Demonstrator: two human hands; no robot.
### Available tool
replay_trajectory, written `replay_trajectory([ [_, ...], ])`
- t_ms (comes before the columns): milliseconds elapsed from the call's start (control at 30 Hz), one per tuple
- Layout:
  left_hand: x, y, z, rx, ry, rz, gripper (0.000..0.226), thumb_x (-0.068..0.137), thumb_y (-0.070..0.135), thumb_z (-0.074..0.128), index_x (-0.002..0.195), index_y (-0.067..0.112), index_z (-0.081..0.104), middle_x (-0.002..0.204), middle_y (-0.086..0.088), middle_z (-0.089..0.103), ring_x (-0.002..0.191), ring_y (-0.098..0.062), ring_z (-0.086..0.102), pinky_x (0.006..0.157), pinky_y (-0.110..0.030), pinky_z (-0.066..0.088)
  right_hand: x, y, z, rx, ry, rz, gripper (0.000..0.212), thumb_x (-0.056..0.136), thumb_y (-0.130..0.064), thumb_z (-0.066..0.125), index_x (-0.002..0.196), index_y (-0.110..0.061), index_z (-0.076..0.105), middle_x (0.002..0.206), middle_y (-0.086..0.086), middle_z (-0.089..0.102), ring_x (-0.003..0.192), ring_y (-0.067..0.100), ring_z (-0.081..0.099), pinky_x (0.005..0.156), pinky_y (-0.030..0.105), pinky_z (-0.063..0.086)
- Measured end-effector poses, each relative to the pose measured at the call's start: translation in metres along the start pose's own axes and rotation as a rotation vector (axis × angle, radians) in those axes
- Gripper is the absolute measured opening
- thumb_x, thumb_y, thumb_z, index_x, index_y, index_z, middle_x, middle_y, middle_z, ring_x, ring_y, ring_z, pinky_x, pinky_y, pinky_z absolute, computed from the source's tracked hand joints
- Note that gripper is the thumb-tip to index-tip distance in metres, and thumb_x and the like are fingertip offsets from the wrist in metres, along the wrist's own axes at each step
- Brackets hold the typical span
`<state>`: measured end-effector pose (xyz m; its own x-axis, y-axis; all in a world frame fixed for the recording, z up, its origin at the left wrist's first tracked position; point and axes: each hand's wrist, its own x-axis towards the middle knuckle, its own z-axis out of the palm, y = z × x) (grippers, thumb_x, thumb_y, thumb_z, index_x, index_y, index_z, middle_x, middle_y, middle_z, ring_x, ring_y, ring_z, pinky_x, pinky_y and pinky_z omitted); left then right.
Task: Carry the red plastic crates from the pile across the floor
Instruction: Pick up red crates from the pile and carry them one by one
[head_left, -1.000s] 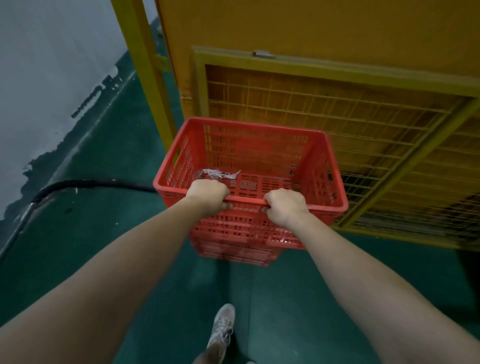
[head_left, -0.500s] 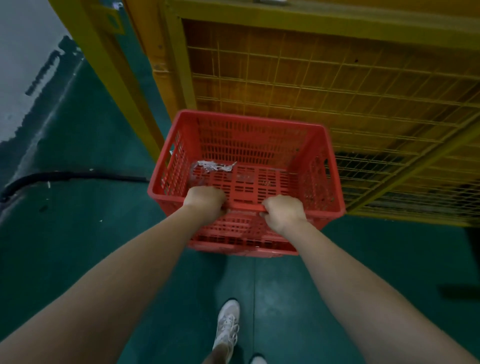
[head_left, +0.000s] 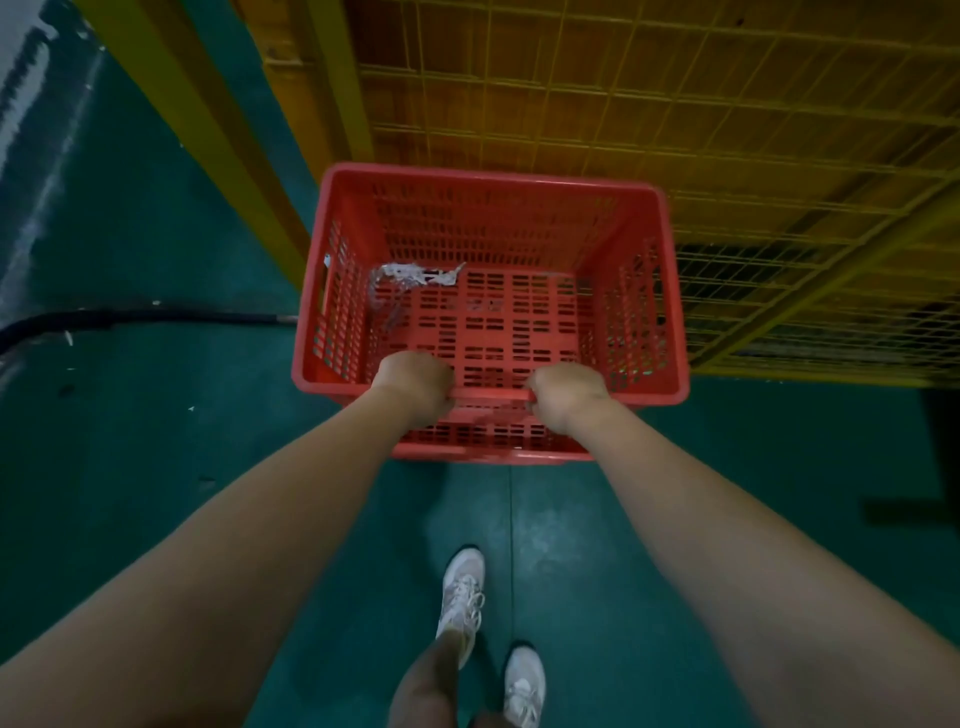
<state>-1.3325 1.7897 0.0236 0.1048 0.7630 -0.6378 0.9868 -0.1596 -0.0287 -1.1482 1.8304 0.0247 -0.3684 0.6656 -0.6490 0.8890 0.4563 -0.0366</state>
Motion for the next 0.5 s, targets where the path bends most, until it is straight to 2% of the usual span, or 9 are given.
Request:
replay_trajectory([
  [167, -0.010, 0.001, 0.014, 0.002, -0.036, 0.012, 0.031, 0.095, 0.038, 0.048, 0.114, 0.018, 0.062, 0.116, -0.004, 0.063, 0.108, -0.027, 0.059, 0.086, -0.038, 0.051, -0.011, -0.014, 0.014, -0.037, -0.007, -0.027, 0.022, 0.095, -0.021, 0.054, 0.111, -0.013, 0.066, 0.113, 0.009, 0.066, 0.104, 0.030, 0.062, 0.077, 0.029, 0.046],
  [500, -0.022, 0.012, 0.028, -0.026, -0.017, 0.022, 0.028, 0.090, 0.035, 0.053, 0.108, 0.016, 0.065, 0.108, -0.006, 0.066, 0.102, -0.028, 0.061, 0.082, -0.038, 0.053, -0.023, -0.015, 0.028, -0.045, -0.006, -0.036, 0.022, 0.093, -0.022, 0.057, 0.111, -0.014, 0.067, 0.114, 0.009, 0.066, 0.107, 0.030, 0.062, 0.083, 0.031, 0.049],
])
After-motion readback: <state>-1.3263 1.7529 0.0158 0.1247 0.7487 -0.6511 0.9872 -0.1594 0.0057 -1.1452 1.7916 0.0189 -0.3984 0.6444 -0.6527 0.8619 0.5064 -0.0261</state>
